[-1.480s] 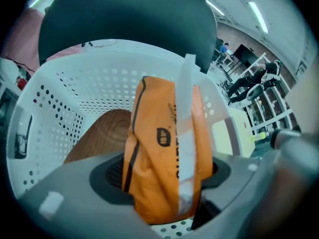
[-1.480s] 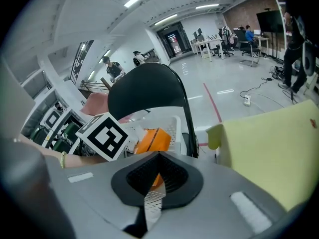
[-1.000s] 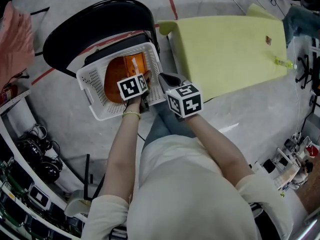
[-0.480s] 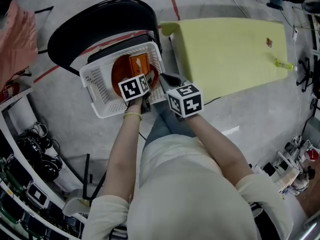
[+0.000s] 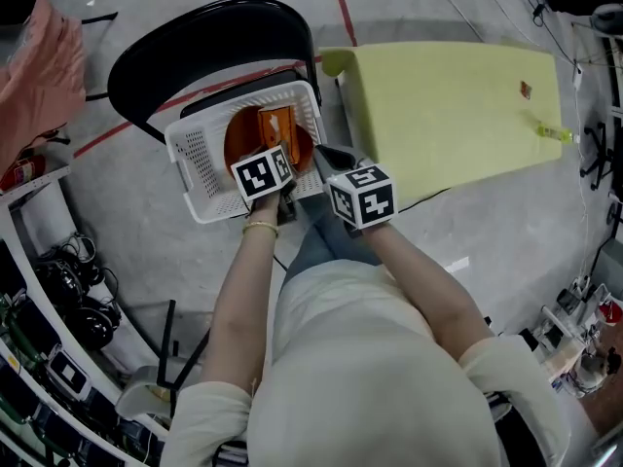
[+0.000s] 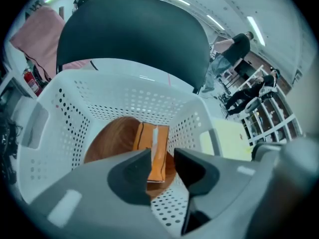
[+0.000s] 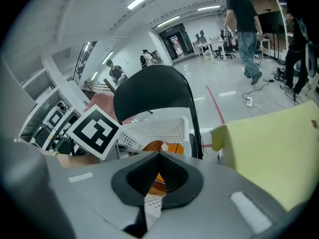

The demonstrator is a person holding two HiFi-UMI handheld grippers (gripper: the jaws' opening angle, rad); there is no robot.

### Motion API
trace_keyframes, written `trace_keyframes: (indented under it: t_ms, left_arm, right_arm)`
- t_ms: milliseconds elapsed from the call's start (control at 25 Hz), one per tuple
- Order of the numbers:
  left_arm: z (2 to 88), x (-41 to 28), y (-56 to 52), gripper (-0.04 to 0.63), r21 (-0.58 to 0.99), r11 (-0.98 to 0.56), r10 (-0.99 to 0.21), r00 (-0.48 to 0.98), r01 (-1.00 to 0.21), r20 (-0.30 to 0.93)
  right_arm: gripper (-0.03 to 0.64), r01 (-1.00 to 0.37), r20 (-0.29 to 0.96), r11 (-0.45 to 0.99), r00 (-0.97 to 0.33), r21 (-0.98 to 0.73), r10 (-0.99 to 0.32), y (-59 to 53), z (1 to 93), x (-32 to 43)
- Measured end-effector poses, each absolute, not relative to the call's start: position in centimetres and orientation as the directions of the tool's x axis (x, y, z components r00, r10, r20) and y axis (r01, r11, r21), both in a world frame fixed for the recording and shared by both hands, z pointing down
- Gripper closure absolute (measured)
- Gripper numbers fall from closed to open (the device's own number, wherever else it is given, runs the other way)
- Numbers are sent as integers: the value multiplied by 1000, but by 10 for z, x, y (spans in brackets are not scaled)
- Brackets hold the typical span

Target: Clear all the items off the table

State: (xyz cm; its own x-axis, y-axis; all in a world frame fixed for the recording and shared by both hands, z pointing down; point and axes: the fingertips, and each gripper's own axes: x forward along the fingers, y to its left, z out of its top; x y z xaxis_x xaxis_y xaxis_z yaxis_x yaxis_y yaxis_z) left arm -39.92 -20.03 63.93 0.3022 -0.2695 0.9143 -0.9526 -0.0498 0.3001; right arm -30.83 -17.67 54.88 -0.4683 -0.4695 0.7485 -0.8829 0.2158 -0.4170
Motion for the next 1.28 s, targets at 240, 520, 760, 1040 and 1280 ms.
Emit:
trace_keyframes:
  t_ms: [240, 520, 760, 1040, 1280]
  left_arm:
    - [626, -407, -190, 574, 265, -48, -288, 267, -963, 919]
    - [606, -413, -178, 586, 268, -44, -338, 267, -962, 902]
    - [580, -416, -172, 587, 247, -87, -398, 261, -965, 879]
    - [546, -415, -152, 586, 275, -83, -452, 282, -958, 846]
    - [527, -420, -129, 586, 270, -86, -486, 277, -959, 829]
  right_arm:
    - [618, -876, 736, 248, -482, -414, -476, -172, 539, -314]
    - [618, -871, 718, 276, -492, -407, -493, -161, 528, -318]
    - [618, -866, 705, 301, -500, -400, -503, -144, 516, -320]
    - [618, -861, 684, 332, -508, -386, -524, -118, 498, -320]
    - [618, -855, 673, 358, -516, -375, -529, -92, 489, -322]
